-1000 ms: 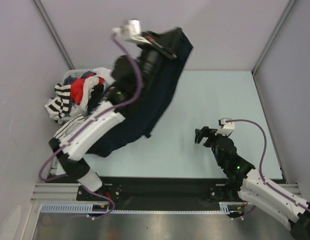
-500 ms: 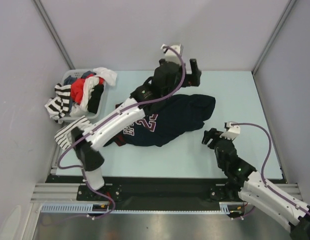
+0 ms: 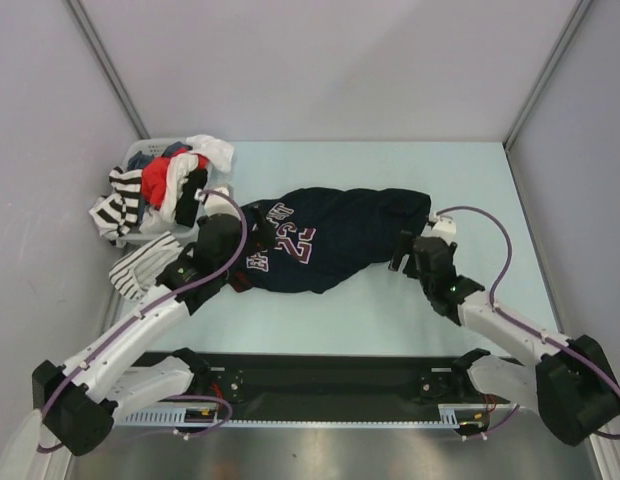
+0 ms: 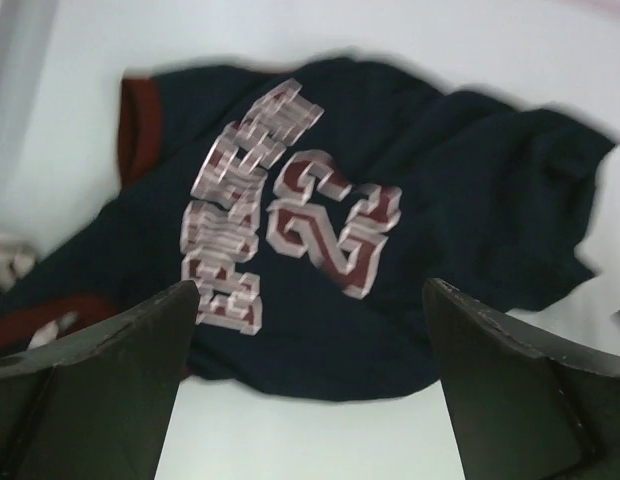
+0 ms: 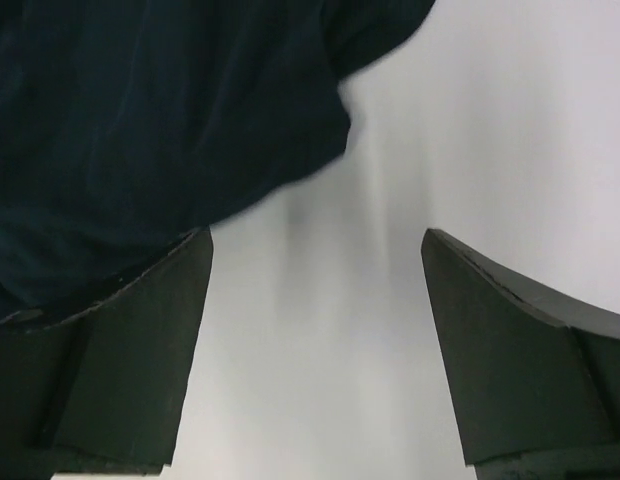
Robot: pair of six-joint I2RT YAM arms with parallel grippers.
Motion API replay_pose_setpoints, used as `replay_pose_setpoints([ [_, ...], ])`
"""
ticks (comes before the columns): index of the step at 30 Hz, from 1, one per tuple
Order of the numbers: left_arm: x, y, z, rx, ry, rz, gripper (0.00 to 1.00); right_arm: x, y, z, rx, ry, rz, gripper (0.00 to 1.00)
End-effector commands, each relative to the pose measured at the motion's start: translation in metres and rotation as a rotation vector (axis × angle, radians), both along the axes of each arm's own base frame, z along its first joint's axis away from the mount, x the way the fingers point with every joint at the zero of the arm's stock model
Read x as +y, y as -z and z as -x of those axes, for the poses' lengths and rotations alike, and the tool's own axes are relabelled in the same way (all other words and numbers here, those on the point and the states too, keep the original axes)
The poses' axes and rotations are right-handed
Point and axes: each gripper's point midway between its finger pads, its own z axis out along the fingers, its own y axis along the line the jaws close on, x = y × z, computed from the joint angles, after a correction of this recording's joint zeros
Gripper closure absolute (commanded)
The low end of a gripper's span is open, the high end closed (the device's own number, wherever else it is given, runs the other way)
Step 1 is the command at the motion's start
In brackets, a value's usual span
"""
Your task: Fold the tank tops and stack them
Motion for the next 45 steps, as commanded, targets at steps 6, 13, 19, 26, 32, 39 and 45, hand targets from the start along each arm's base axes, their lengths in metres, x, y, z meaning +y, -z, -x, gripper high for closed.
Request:
replay_pose_setpoints([
  [6, 0.025, 0.087, 0.005, 0.195, -0.051, -0.014, 0.0, 0.014, 0.004, -0.062, 0.139, -0.008, -0.226, 0.09],
  [13, 0.029, 0.133, -0.005, 0.344, -0.074, -0.083, 0.0, 0.022, 0.033, -0.081, 0.278, 0.013, -0.243, 0.3],
  [19, 0.035, 0.146, 0.001, 0.365, -0.09, -0.096, 0.0, 0.012, 0.016, -0.065, 0.249, 0.034, -0.237, 0.86],
  [26, 0.048, 0.115, 0.012, 0.27, -0.104, -0.079, 0.0, -0.02, -0.081, -0.028, -0.003, 0.152, -0.145, 1.0],
  [32, 0.041, 0.099, 0.001, 0.244, -0.086, -0.077, 0.0, -0.023, -0.12, -0.113, 0.047, 0.125, -0.102, 0.98],
  [39, 0.041, 0.086, -0.009, 0.255, -0.101, -0.101, 0.0, -0.026, -0.101, -0.18, 0.157, 0.115, -0.104, 0.11],
  [45, 0.039, 0.104, -0.003, 0.266, -0.083, -0.087, 0.0, -0.008, -0.058, -0.104, 0.179, -0.007, -0.193, 0.38],
])
